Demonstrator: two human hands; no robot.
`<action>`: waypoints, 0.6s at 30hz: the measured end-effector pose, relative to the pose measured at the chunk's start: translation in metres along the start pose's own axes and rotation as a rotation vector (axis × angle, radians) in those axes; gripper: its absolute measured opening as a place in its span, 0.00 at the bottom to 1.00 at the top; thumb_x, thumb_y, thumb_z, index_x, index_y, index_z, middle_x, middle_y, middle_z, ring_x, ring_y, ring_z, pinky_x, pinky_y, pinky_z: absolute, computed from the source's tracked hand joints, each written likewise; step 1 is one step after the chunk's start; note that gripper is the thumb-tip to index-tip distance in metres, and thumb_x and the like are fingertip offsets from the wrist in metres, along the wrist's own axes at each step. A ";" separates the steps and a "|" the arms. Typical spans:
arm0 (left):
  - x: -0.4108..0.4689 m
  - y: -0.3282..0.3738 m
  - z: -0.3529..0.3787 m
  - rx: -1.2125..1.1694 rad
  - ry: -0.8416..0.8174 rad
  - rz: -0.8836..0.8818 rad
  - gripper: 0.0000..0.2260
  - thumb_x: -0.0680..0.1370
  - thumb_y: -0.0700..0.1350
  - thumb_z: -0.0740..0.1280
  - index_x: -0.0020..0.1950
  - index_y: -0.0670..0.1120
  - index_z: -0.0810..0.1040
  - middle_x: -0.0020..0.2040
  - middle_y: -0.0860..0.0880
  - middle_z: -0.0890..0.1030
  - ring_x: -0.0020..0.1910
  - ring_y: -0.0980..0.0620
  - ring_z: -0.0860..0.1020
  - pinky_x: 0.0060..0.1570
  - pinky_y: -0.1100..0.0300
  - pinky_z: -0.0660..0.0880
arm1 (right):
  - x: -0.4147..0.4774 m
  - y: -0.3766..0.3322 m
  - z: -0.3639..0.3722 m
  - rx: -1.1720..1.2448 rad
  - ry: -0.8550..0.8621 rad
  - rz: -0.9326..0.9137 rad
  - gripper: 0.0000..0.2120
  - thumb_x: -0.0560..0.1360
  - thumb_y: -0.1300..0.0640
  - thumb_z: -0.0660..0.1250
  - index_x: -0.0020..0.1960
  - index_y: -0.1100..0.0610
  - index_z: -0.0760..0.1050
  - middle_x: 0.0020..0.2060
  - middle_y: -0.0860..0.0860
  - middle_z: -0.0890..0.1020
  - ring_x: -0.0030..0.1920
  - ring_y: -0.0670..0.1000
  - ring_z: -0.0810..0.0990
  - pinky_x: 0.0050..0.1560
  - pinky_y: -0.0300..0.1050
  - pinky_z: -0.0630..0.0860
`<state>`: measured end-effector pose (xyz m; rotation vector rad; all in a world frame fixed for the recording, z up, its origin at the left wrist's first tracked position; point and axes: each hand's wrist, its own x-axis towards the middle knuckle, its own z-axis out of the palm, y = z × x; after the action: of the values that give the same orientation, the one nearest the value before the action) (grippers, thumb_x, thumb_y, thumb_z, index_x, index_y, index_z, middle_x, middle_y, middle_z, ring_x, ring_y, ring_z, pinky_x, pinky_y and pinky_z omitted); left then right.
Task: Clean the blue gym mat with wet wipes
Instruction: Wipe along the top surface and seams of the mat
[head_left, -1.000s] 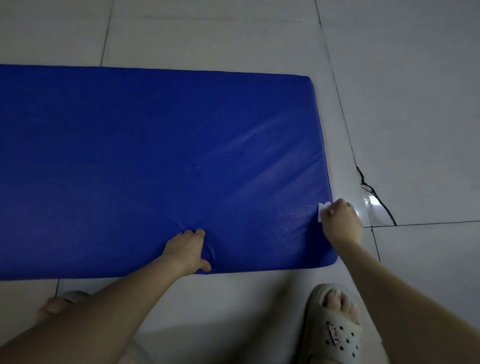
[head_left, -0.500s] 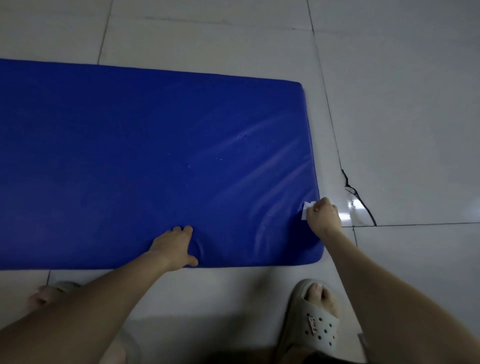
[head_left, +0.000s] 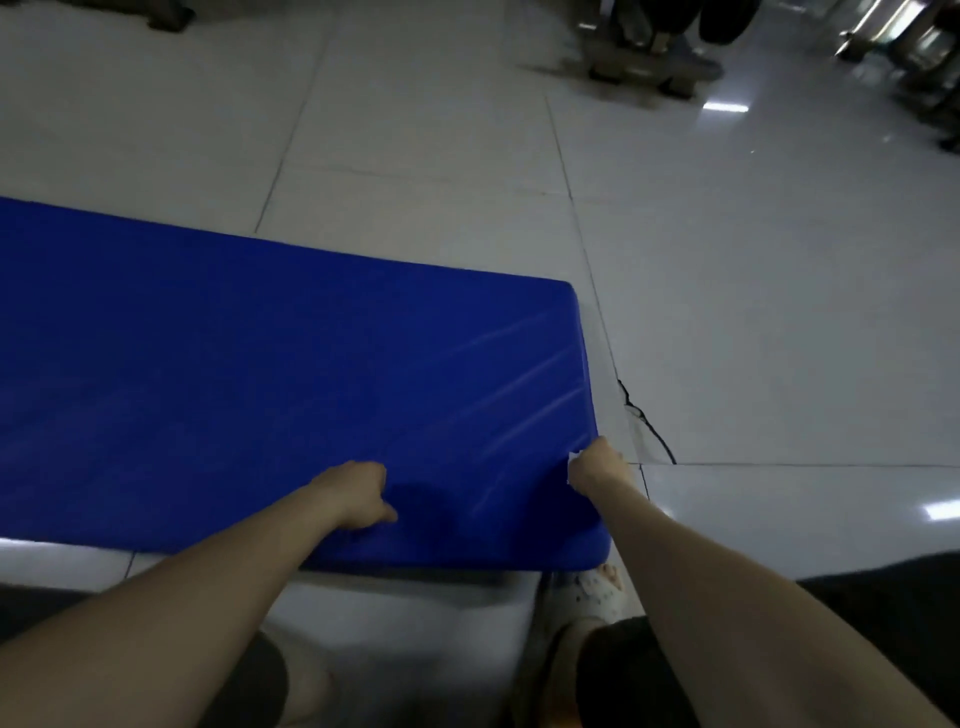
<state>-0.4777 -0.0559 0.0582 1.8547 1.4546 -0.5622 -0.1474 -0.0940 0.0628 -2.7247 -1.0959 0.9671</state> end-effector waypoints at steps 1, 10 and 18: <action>-0.002 0.002 -0.005 -0.019 0.002 0.019 0.13 0.76 0.57 0.71 0.49 0.51 0.73 0.47 0.51 0.77 0.41 0.53 0.73 0.38 0.60 0.70 | -0.008 0.003 0.001 -0.020 -0.016 0.015 0.13 0.79 0.55 0.63 0.61 0.59 0.69 0.55 0.58 0.79 0.52 0.58 0.78 0.52 0.52 0.78; 0.042 0.001 0.004 0.069 -0.008 -0.131 0.16 0.74 0.59 0.73 0.50 0.50 0.72 0.46 0.53 0.76 0.40 0.55 0.75 0.36 0.60 0.71 | -0.011 0.068 0.087 0.134 -0.060 0.178 0.14 0.81 0.56 0.61 0.63 0.62 0.73 0.59 0.60 0.79 0.59 0.60 0.78 0.56 0.50 0.74; 0.091 -0.023 0.030 0.075 -0.100 -0.265 0.46 0.66 0.65 0.78 0.74 0.46 0.62 0.70 0.45 0.68 0.60 0.47 0.75 0.53 0.52 0.79 | 0.022 0.064 0.106 0.143 0.182 0.120 0.14 0.83 0.48 0.58 0.48 0.58 0.74 0.47 0.57 0.80 0.45 0.59 0.79 0.44 0.46 0.71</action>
<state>-0.4724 -0.0162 -0.0323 1.6737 1.6422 -0.8353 -0.1567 -0.1465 -0.0505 -2.7221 -0.8096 0.7594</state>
